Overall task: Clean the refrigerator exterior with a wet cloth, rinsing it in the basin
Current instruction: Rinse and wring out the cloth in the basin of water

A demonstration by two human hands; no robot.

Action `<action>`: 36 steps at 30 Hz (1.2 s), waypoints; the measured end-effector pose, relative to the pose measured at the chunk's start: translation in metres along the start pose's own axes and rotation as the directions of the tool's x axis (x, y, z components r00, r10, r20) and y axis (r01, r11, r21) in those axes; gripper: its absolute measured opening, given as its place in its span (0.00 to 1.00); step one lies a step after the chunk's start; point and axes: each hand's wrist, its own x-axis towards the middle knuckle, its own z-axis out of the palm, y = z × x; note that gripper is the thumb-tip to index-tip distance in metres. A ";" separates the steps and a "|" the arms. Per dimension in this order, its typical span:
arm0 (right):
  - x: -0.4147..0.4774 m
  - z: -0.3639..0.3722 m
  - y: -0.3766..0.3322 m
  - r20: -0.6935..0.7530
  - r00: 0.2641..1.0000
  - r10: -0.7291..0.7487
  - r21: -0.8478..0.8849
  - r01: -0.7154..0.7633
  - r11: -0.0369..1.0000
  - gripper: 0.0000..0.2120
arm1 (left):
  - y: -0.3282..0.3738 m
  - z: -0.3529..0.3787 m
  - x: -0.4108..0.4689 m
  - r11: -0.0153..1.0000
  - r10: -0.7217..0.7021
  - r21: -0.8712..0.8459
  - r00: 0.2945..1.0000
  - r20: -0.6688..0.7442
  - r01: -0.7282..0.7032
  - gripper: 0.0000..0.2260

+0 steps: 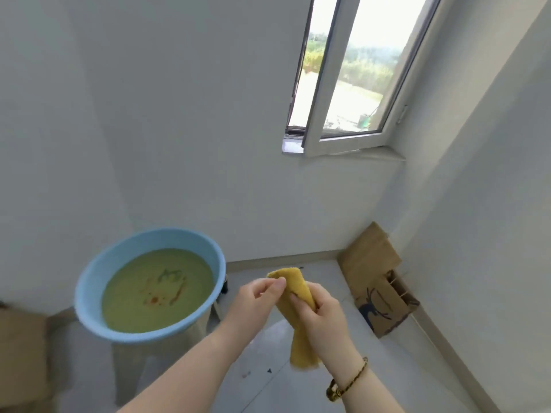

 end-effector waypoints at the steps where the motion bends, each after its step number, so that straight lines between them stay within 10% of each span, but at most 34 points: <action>1: 0.010 0.019 0.000 0.015 0.999 -0.040 -0.029 0.041 0.999 0.16 | -0.002 -0.014 0.007 1.000 0.000 -0.029 1.000 -0.025 -0.001 0.05; 9: 0.089 0.130 0.026 0.372 0.924 -0.091 -0.056 0.120 0.991 0.19 | -0.031 -0.123 0.068 0.962 -0.179 -0.246 0.954 -0.240 0.119 0.11; 14: 0.170 0.168 0.052 0.259 0.964 0.056 0.028 -0.065 0.997 0.20 | -0.052 -0.182 0.116 0.889 -0.311 -0.423 0.911 -0.271 0.177 0.12; 20: 0.252 0.221 0.075 0.660 0.676 0.328 0.120 -0.525 0.842 0.16 | -0.077 -0.236 0.163 0.816 -0.496 -0.497 0.799 -0.338 0.296 0.11; 23: 0.271 0.256 0.089 0.626 0.646 0.437 -0.049 -0.527 0.849 0.04 | -0.108 -0.263 0.178 0.819 -0.553 -0.456 0.696 -0.459 0.350 0.10; 36: 0.286 0.387 0.208 0.313 0.702 0.639 -0.426 -0.498 0.755 0.20 | -0.280 -0.324 0.253 0.668 -0.641 0.011 0.583 -0.499 0.744 0.13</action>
